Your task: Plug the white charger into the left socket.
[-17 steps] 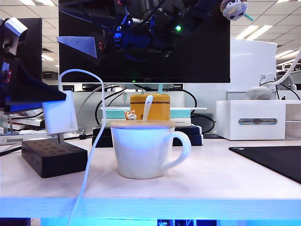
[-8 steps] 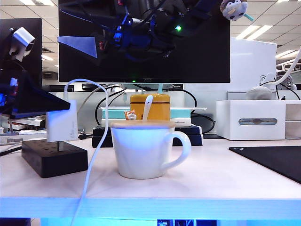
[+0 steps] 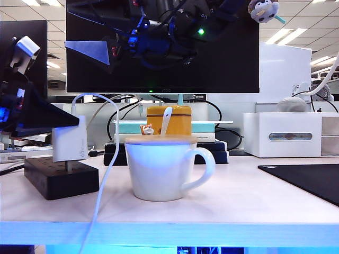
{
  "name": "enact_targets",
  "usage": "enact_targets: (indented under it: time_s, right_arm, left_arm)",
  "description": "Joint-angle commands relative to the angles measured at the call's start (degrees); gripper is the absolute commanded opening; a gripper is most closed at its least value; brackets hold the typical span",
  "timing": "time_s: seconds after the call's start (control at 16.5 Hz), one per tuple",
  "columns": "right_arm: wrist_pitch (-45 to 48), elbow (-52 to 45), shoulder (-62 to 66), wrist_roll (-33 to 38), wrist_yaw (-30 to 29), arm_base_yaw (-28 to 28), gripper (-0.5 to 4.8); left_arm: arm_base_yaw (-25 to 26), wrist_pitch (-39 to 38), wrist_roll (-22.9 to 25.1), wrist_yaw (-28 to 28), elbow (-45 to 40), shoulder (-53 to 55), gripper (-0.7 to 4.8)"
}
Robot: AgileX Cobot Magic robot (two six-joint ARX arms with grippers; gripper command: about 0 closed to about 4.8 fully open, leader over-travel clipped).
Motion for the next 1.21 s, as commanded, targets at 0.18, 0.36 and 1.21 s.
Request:
enact_targets:
  time_s: [0.18, 0.36, 1.21]
  right_arm:
    - [0.57, 0.22, -0.55, 0.11, -0.39, 0.22, 4.79]
    - [-2.89, 0.02, -0.33, -0.98, 2.86, 0.2, 4.79]
    - [-33.16, 0.04, -0.46, -21.84, 23.41, 0.35, -0.05]
  left_arm:
    - [-2.25, -0.7, 0.02, -0.35, 0.13, -0.09, 1.79]
    - [-2.36, -5.31, 1.81, -0.2, 0.02, -0.09, 1.79]
    - [-2.05, -6.01, 3.02, -0.39, -1.99, -0.11, 1.79]
